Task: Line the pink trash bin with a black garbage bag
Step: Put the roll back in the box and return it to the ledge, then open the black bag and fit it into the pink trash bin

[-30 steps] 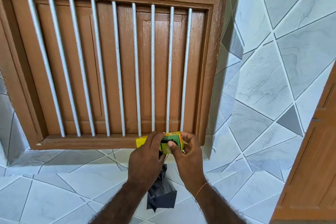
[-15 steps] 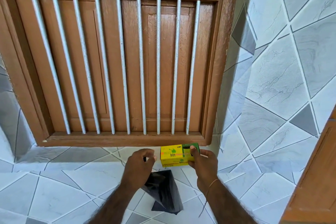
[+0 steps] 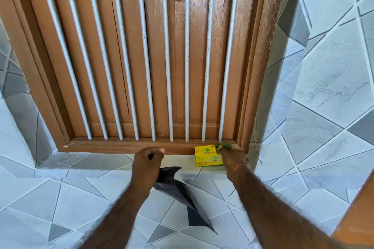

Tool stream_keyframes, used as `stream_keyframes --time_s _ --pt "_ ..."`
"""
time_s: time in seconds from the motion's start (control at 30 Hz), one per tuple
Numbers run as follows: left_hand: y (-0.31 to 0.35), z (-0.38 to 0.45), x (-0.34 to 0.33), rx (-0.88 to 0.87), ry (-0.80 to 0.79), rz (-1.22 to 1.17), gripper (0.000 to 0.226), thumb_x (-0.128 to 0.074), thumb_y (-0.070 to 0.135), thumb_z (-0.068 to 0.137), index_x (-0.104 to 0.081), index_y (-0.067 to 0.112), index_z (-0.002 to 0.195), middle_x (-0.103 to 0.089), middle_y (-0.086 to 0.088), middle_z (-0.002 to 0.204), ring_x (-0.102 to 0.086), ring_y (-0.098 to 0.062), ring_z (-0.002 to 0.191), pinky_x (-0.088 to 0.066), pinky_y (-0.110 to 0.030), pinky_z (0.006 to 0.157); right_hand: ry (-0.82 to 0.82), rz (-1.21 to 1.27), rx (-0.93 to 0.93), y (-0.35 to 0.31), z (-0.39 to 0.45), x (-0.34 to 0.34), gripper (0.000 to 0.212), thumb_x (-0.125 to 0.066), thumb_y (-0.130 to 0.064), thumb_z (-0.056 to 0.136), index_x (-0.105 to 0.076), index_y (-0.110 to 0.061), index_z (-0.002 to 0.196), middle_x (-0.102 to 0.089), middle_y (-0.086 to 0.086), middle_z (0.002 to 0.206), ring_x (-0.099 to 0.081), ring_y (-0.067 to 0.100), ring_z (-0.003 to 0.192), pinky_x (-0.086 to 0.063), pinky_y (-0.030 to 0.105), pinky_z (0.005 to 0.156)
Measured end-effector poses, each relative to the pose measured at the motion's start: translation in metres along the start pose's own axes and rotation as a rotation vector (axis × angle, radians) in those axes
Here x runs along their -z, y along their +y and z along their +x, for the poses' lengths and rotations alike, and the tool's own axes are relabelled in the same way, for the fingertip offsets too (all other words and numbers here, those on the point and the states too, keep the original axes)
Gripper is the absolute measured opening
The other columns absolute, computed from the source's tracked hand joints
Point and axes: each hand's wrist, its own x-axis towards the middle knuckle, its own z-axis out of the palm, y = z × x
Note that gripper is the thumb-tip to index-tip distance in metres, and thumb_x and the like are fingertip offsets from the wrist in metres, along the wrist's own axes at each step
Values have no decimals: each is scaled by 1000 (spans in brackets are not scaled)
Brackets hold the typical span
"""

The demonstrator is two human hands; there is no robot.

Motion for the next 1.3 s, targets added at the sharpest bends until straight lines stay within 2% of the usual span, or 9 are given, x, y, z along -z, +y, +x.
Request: stream_keyframes --time_s 0.27,0.43,0.53,0.63,0.73,0.87,1.07,1.2,1.3 --pt "14 -3 10 13 6 -89 21 -62 24 92 -72 10 81 -66 -5 73 -58 -16 71 -44 -24 68 -35 -344 55 14 -8 5 85 -62 -76 58 -59 -20 122 -55 15 119 -52 35 109 -46 44 98" --pt "18 -8 13 21 -7 -136 24 -61 26 93 -70 10 78 -59 -6 67 -53 -17 69 -44 -29 68 103 -325 251 -3 -57 25 62 -67 -56 77 -52 -16 122 -55 11 121 -51 32 115 -48 44 96" --pt "26 -8 14 28 -18 -198 21 -61 27 93 -70 16 79 -63 -8 74 -55 -16 70 -46 -28 66 -381 -40 464 -22 -119 31 37 -71 -38 84 -63 -16 112 -64 -4 110 -59 10 102 -49 30 87" --pt "32 -5 17 47 -49 -270 22 -63 30 91 -72 15 77 -65 -11 77 -60 -22 73 -50 -32 68 -747 -188 517 -19 -173 26 66 -83 -44 66 -58 -29 125 -64 -19 119 -59 -3 107 -48 17 91" --pt "36 -3 16 62 -73 -329 23 -65 32 89 -73 14 77 -73 -8 81 -68 -27 85 -55 -43 82 -605 -272 554 -1 -186 18 10 -73 -25 73 -67 -19 79 -68 -7 75 -58 11 68 -48 31 65" --pt "44 5 19 -2 -184 -463 31 -67 46 82 -71 20 98 -72 -2 98 -66 -22 98 -52 -40 90 -514 -106 315 3 -187 38 41 -67 -8 80 -42 -19 48 -36 -6 52 -35 13 56 -33 28 57" --pt "-10 -49 14 -135 -646 -300 98 -59 86 59 -32 41 143 -42 12 148 -44 -13 135 -36 -46 112 -636 709 -16 -41 -218 99 24 -54 -10 92 -66 6 107 -71 23 101 -71 29 84 -59 34 72" --pt "-35 -123 -3 -73 -926 -22 105 -78 62 63 -15 46 147 -21 32 144 -23 5 132 -30 -29 111 -677 813 -131 -57 -228 126 41 -56 -27 93 -61 2 123 -66 21 124 -65 33 112 -52 45 97" --pt "-26 -160 -15 -55 -922 -120 86 -86 28 70 -36 40 138 -42 34 134 -43 6 123 -42 -7 92 -792 834 -191 -55 -239 154 45 -56 -34 93 -63 -2 125 -63 20 127 -62 34 116 -42 50 107"
